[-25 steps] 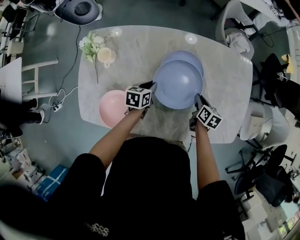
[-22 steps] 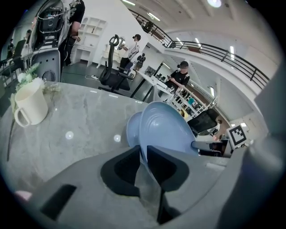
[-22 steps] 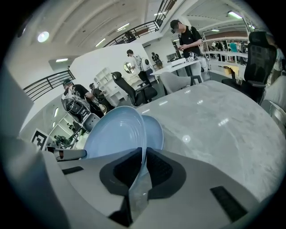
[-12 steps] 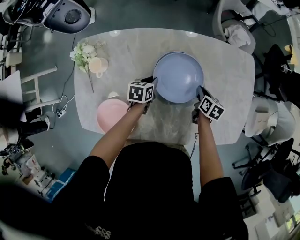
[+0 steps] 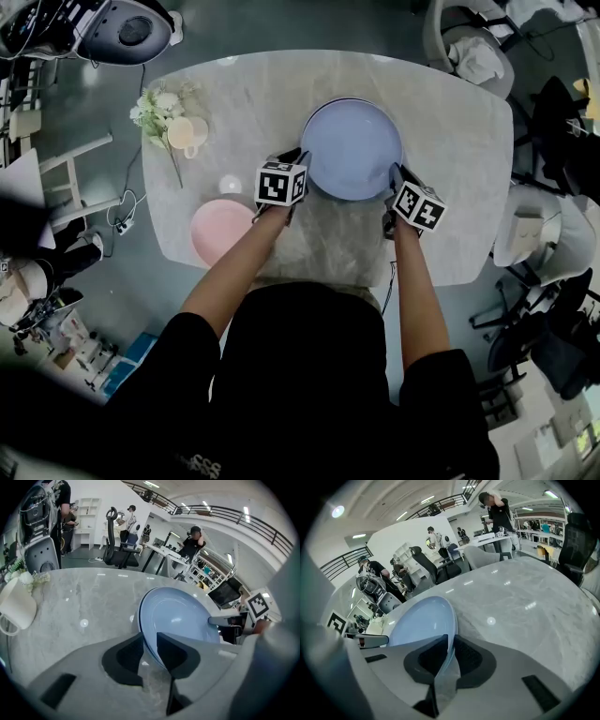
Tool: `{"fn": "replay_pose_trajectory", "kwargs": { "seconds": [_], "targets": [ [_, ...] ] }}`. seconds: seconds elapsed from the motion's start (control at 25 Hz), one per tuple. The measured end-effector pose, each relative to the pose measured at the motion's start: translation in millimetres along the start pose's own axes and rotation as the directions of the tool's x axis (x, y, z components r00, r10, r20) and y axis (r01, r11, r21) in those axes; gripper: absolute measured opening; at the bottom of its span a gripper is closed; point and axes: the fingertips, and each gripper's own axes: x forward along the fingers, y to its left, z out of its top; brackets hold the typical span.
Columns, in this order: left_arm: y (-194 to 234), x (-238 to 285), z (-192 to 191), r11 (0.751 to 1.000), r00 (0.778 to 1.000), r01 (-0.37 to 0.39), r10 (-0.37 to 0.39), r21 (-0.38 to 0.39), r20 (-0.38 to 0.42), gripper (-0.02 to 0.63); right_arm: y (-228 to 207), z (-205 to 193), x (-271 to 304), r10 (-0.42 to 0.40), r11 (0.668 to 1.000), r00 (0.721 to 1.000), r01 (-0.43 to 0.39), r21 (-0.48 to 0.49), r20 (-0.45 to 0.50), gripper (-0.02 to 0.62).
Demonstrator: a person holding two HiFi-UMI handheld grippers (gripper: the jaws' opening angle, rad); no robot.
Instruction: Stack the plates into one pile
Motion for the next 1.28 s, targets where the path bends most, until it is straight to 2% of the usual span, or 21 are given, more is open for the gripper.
{"fn": "replay_pose_trajectory", "kwargs": {
  "seconds": [0.12, 0.16, 0.44, 0.68, 0.84, 1.0, 1.12, 1.28],
  "targets": [
    [3.6, 0.9, 1.3, 1.000, 1.000, -0.016, 0.016, 0.002, 0.001, 0.175, 2.1, 4.4, 1.8, -0.005, 0.999, 1.000, 0.005, -0.045, 0.014, 0.038],
    [4.6, 1.1, 1.8, 1.000, 1.000, -0.016, 0.016, -0.001, 0.003, 0.181, 2.8, 5.1, 2.3, -0.007, 0.998, 1.000, 0.008, -0.059, 0.014, 0.038],
    [9.6, -2.5, -3.6, 1.000, 1.000, -0.012, 0.012, -0.013, 0.015, 0.193, 1.7, -1.3, 6.0, -0.031, 0.996, 1.000, 0.031, -0.081, 0.008, 0.069],
    [1.6, -4.0, -3.8, 0.999, 0.998, 0.035, -0.033, -0.035, 0.054, 0.195, 1.7, -1.8, 2.4, -0.029, 0.997, 0.999, 0.030, -0.067, 0.018, 0.077],
    [-1.4, -2.4, -9.3, 0.998, 0.998, 0.043, -0.042, -0.034, 0.047, 0.196, 1.6, -4.4, -1.5, -0.028, 0.997, 0.999, 0.030, -0.071, 0.021, 0.077],
    [0.0, 0.1, -15.0, 0.998, 0.999, 0.042, -0.041, -0.042, 0.022, 0.195, 1.7, -6.3, -1.4, -0.004, 1.000, 1.000, 0.005, -0.030, 0.026, 0.078],
    [3.0, 0.2, -18.4, 0.998, 0.999, 0.030, -0.029, -0.056, 0.014, 0.195, 2.4, -9.0, -1.5, 0.008, 1.000, 1.000, -0.008, -0.016, 0.017, 0.077],
    [0.8, 7.4, -14.3, 0.995, 0.999, 0.051, -0.049, -0.089, 0.019, 0.192, -1.4, -6.5, 4.3, 0.002, 1.000, 1.000, -0.002, -0.014, 0.002, 0.077]
  ]
}}
